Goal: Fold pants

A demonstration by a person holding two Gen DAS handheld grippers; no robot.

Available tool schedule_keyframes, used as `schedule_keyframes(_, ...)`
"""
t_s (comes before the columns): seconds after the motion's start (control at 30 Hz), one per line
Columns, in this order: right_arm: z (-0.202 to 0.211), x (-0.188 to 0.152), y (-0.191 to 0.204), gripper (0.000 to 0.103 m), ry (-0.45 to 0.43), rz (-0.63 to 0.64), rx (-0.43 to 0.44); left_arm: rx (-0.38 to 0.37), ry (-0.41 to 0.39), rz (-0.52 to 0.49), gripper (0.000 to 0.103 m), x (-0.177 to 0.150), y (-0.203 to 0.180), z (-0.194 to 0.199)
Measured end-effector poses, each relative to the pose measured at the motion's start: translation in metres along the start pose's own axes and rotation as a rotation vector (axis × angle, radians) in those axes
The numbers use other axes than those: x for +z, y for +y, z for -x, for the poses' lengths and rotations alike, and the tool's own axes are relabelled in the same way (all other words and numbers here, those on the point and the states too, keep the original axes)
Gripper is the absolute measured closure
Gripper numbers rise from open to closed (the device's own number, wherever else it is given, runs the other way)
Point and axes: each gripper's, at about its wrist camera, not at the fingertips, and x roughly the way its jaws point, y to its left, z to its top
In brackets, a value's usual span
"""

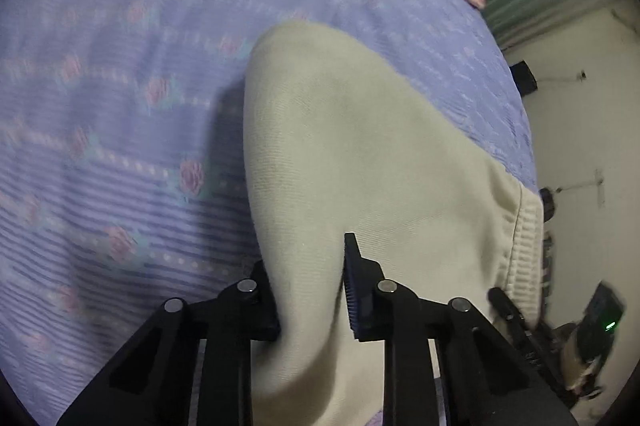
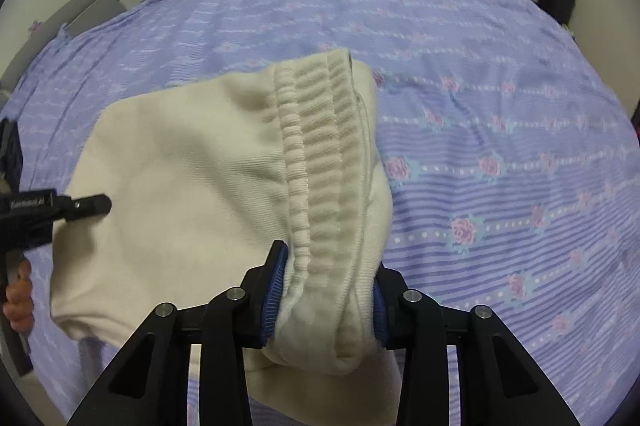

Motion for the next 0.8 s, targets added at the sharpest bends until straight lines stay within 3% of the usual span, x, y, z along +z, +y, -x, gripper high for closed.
schedule_keyframes(0.17, 0.035, 0.001, 0.011, 0.071, -0.047, 0.072, 0.021, 0.098, -0.057, -0.164, 0.081, -0.016, -0.04, 0.035)
schedule_keyframes(0.27, 0.061, -0.004, 0.018, 0.072, -0.082, 0.119, 0.01, 0.105, -0.073, -0.167, 0.082, -0.019, -0.051, 0.059)
schedule_keyframes(0.5, 0.152, -0.026, 0.022, 0.072, -0.166, 0.151, 0.024, 0.111, -0.159, -0.214, 0.083, -0.058, -0.096, 0.134)
schedule_keyframes(0.8, 0.263, -0.047, 0.034, 0.072, -0.271, 0.249, 0.082, 0.178, -0.283, -0.249, 0.083, -0.106, -0.135, 0.235)
